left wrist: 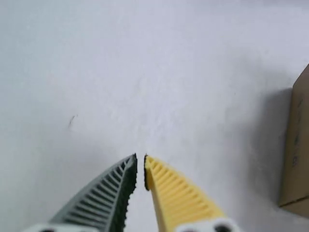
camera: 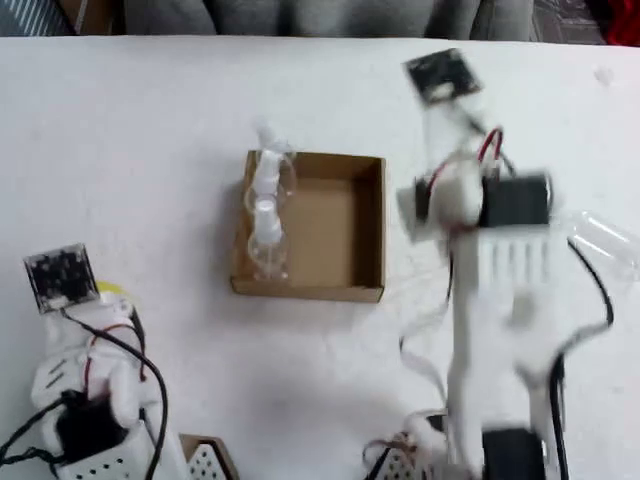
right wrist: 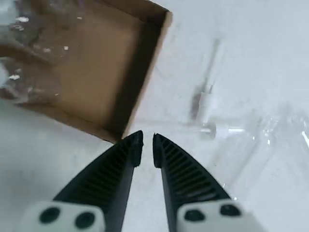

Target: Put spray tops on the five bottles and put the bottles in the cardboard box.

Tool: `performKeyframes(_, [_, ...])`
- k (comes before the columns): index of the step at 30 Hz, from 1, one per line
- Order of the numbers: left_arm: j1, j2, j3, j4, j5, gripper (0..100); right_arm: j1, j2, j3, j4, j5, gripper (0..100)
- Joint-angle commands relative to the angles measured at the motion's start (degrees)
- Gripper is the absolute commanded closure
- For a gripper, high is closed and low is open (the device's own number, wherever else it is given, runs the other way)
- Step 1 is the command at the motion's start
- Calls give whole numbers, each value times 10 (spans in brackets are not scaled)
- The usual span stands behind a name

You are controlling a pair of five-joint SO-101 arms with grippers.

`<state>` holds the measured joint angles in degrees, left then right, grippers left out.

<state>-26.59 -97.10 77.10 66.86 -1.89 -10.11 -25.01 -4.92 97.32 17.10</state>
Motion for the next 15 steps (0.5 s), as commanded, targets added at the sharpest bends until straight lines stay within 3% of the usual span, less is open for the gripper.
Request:
performKeyframes(1, [-22,135,-133,2,4,979,-109,-129,28,15,39,983])
performKeyframes(9, [-134,439,-390,21,5,978,-390,-191,127,-5,53,983])
performKeyframes(15, [-204,590,-527,18,2,977,-531,-193,324,-152,50,982])
